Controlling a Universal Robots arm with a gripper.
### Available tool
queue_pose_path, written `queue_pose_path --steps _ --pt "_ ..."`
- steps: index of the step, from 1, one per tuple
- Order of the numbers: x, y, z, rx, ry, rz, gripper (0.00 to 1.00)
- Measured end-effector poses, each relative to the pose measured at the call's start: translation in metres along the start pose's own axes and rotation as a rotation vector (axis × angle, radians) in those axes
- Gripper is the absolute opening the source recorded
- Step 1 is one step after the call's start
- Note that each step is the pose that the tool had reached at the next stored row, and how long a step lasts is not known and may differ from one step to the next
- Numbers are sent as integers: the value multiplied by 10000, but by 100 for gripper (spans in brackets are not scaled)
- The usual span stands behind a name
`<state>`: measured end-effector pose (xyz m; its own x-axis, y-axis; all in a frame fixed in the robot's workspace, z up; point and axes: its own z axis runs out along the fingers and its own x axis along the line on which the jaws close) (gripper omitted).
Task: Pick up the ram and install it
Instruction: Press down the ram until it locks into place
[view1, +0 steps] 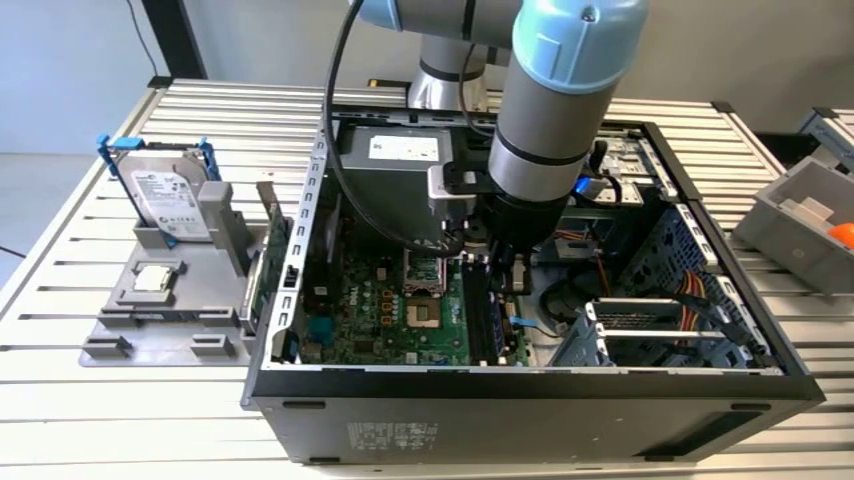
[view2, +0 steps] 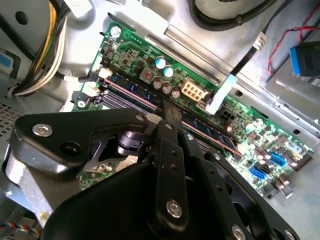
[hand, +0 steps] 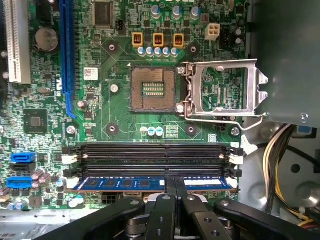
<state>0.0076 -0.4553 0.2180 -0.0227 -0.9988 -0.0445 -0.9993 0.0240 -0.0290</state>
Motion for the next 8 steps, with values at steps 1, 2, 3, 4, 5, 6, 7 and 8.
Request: queue_pose_path --steps 1,2,3,4,5,6,7,8 --pt "0 0 1 1 -1 -4 0" --pt "0 0 1 2 -3 -6 0" --pt "0 0 1 2 -3 -9 0" --pt "-1 0 2 2 -3 -11 0" --pt "0 0 2 2 -3 -14 0" --pt "-1 0 0 2 -1 -18 0" --pt "-3 -1 -9 -1 13 -19 0" --pt "-6 -2 -29 0 10 -19 0"
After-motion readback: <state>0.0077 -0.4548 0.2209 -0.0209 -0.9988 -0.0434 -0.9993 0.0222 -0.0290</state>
